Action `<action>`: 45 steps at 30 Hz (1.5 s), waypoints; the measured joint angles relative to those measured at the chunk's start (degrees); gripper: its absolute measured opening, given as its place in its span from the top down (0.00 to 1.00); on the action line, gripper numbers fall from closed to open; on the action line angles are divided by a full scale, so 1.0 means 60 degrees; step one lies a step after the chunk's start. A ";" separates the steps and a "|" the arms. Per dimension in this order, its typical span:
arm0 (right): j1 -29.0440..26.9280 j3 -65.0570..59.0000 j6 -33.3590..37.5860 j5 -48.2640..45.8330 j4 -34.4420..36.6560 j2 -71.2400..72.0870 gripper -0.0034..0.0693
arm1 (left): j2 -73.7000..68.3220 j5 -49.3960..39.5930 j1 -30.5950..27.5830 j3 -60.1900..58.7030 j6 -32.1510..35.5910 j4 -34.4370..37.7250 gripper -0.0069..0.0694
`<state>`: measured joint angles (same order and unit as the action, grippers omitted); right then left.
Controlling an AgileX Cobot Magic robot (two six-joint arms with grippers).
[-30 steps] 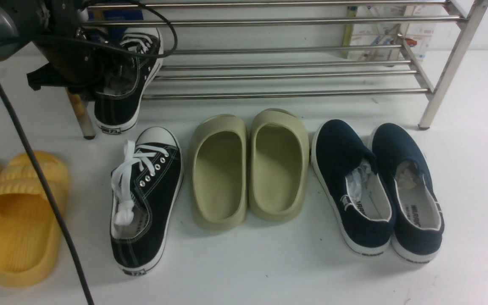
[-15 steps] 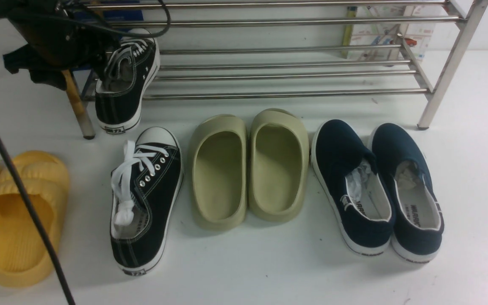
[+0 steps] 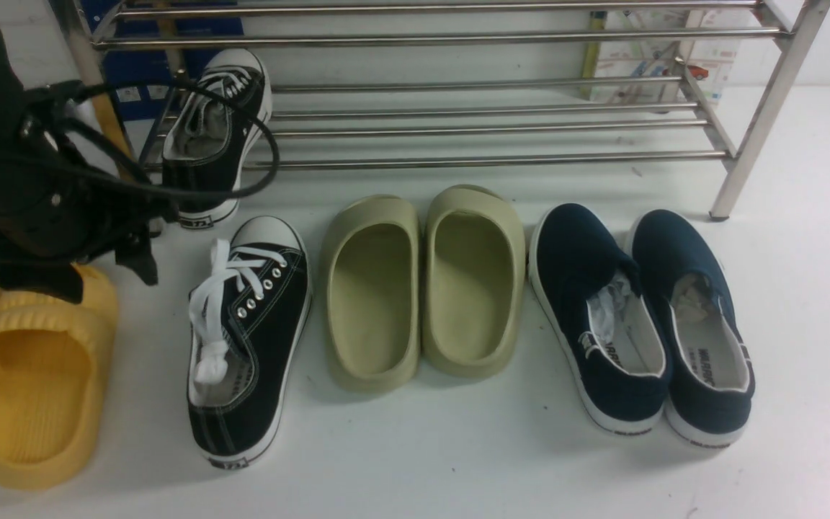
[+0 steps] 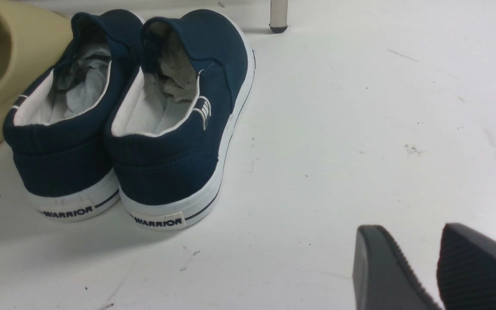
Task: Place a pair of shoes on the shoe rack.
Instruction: Use the left arm to put a shoe into the shoe rack
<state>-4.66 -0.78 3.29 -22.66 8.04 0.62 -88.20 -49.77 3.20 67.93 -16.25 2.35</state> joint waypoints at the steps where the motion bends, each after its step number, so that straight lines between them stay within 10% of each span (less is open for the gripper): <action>1: 0.0000 0.0000 0.0000 0.0000 0.0000 0.0000 0.62 | -0.0021 0.0430 0.0000 -0.0257 0.0219 0.0165 0.34; 8: 0.0000 0.0000 0.0000 0.0000 0.0000 0.0000 0.62 | -0.1023 0.2920 0.0000 -0.0506 0.0436 0.0386 0.91; 28: 0.0000 0.0000 0.0000 0.0000 0.0000 0.0000 0.62 | -0.1587 0.6603 0.0000 -0.0548 0.0002 0.0260 0.93; 45: 0.0000 0.0000 0.0000 0.0000 0.0000 0.0000 0.62 | -0.2248 0.4321 0.0000 0.1274 0.0002 0.0097 0.92</action>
<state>-4.66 -0.78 3.29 -22.66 8.04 0.62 -101.69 -23.84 3.20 75.57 -16.24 2.93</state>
